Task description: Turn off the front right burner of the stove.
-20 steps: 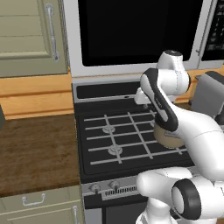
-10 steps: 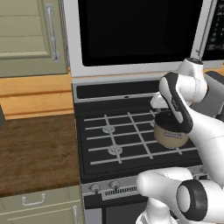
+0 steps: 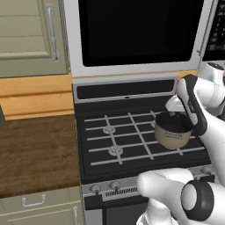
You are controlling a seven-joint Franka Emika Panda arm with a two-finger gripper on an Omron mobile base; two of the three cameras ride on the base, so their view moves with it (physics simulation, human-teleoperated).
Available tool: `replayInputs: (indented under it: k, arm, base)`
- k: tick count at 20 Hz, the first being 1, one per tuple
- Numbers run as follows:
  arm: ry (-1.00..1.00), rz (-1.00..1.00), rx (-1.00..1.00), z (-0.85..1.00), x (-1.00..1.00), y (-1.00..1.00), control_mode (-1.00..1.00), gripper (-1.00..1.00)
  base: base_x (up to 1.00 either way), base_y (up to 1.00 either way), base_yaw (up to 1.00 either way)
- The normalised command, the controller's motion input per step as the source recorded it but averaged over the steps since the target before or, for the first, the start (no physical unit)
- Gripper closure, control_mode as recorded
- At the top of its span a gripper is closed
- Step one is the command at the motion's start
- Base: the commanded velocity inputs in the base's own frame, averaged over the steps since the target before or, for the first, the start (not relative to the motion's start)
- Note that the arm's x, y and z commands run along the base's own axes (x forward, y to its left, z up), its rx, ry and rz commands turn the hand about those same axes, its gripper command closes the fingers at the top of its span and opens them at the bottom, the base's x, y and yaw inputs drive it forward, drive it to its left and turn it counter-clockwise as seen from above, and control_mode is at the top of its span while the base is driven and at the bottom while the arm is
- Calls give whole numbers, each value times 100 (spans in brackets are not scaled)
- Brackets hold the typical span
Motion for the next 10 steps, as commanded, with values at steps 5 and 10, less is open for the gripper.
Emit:
replayInputs:
  k: [5,10]
  arm:
    - [-12,2,0,-20,-39,-59,-100,-100]
    - [-11,0,-1,-19,-53,-49,-100,-100]
  base:
    - [0,0,0]
    - [0,0,0]
